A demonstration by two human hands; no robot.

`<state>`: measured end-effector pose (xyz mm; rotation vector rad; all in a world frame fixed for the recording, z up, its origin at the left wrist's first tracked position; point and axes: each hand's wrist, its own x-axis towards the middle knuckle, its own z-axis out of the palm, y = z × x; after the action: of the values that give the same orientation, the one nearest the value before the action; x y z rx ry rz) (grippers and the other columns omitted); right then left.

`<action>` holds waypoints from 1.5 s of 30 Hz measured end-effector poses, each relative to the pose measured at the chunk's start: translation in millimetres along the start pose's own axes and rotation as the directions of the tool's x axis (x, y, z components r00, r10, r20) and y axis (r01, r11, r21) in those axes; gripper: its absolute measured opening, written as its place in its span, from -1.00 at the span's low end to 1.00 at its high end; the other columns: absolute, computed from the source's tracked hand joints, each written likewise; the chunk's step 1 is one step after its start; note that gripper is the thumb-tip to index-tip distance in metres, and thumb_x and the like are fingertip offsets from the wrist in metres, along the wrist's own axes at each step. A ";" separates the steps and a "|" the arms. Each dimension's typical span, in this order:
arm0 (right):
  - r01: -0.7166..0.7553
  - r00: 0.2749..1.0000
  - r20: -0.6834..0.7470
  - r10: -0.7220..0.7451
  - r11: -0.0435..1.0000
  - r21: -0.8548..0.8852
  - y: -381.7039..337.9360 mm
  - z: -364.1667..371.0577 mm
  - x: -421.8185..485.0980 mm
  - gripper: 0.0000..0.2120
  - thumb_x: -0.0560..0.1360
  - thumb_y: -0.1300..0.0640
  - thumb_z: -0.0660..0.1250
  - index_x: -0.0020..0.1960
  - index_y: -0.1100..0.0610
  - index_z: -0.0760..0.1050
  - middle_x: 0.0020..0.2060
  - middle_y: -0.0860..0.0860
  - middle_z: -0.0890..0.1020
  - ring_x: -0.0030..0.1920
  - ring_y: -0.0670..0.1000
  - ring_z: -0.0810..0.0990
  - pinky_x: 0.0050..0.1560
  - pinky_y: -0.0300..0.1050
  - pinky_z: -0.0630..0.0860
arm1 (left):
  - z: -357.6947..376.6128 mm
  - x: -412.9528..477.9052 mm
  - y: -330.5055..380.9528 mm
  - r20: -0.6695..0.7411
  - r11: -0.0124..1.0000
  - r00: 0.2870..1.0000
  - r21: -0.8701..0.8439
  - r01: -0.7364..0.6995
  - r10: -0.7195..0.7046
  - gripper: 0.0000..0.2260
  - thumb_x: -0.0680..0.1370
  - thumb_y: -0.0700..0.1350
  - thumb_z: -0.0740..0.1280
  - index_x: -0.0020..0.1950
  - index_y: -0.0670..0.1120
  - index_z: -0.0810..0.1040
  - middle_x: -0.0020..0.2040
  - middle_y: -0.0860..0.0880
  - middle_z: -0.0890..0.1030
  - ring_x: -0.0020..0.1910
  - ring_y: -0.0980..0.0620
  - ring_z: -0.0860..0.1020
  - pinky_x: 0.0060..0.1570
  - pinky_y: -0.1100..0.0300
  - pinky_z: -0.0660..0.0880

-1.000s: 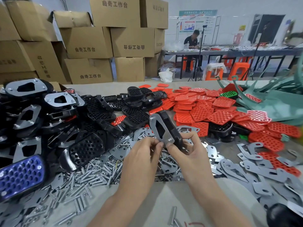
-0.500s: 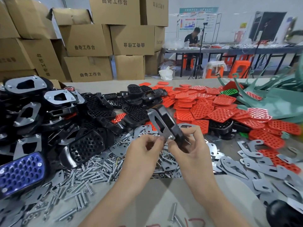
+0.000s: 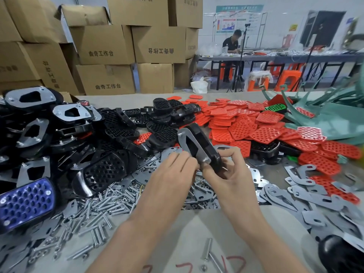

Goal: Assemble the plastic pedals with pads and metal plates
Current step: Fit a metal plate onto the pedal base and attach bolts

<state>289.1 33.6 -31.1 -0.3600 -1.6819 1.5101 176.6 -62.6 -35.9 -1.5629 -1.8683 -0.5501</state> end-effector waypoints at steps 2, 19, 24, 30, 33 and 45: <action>-0.013 1.000 -0.013 0.013 1.000 0.023 -0.2 -0.5 0.7 -0.68 0.55 0.29 0.43 -0.15 -0.11 0.46 -0.14 0.16 0.69 -0.22 -0.01 0.57 -0.17 -0.25 0.47 | 1.1 1.0 3.7 0.012 0.994 0.996 -0.065 0.086 -0.085 -0.79 0.50 -0.26 0.47 -0.01 -0.05 0.49 -0.11 0.05 0.48 -0.12 0.03 0.46 -0.12 0.16 0.45; 0.098 0.995 -0.005 -0.099 0.991 -0.087 6.3 1.5 -2.1 -0.81 0.40 -0.01 0.41 -0.05 -0.22 0.48 -0.13 0.00 0.71 -0.08 0.08 0.71 0.01 0.05 0.62 | -15.5 23.1 12.6 0.823 -0.584 0.391 -0.568 0.580 -0.412 -0.76 0.62 -0.18 0.34 -0.22 -0.23 0.62 -0.35 -0.09 0.56 -0.45 0.07 0.48 -0.48 0.29 0.48; 0.097 0.995 -0.013 -0.098 0.992 -0.076 5.6 2.3 0.1 -0.72 0.48 0.16 0.46 -0.09 -0.22 0.48 -0.21 -0.06 0.69 -0.21 -0.08 0.64 -0.16 -0.32 0.50 | -5.5 13.9 18.2 0.510 0.103 0.586 -0.693 0.714 -0.630 -0.73 0.66 -0.05 0.28 -0.16 -0.15 0.60 -0.35 0.00 0.59 -0.42 0.14 0.50 -0.39 0.30 0.45; 0.055 0.998 -0.011 -0.055 0.998 0.008 0.7 0.3 -0.2 -0.68 0.53 0.30 0.44 -0.10 -0.12 0.47 -0.17 0.01 0.71 -0.19 -0.07 0.63 -0.13 -0.28 0.53 | 4.4 2.3 19.5 0.082 0.716 0.855 -0.508 0.479 -0.513 -0.87 0.63 -0.05 0.30 -0.10 -0.02 0.46 -0.21 0.13 0.51 -0.22 0.15 0.47 -0.19 0.33 0.35; 0.043 0.998 -0.036 -0.042 0.999 0.024 -1.3 -1.8 1.8 -0.73 0.55 0.29 0.44 -0.06 -0.07 0.48 -0.19 0.03 0.69 -0.21 -0.08 0.61 -0.16 -0.30 0.51 | 2.0 2.8 19.7 0.053 0.768 0.880 -0.465 0.440 -0.472 -0.90 0.64 0.01 0.27 -0.07 0.08 0.43 -0.17 0.14 0.50 -0.18 0.15 0.46 -0.15 0.34 0.34; -0.294 0.880 -0.119 0.460 0.724 0.624 5.0 -23.4 23.9 -0.85 0.61 0.17 0.35 0.16 0.06 0.60 0.06 0.05 0.75 -0.03 0.10 0.75 -0.06 -0.08 0.71 | -11.9 11.6 14.1 0.678 0.962 0.732 -0.235 0.138 0.061 -0.75 0.69 0.07 0.13 0.33 0.24 0.47 0.15 0.09 0.48 0.26 0.07 0.45 0.06 0.15 0.39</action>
<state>289.8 67.3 -28.0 -0.5616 -0.8740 2.0955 191.6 -59.5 -20.5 -2.1171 -2.4490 -0.2568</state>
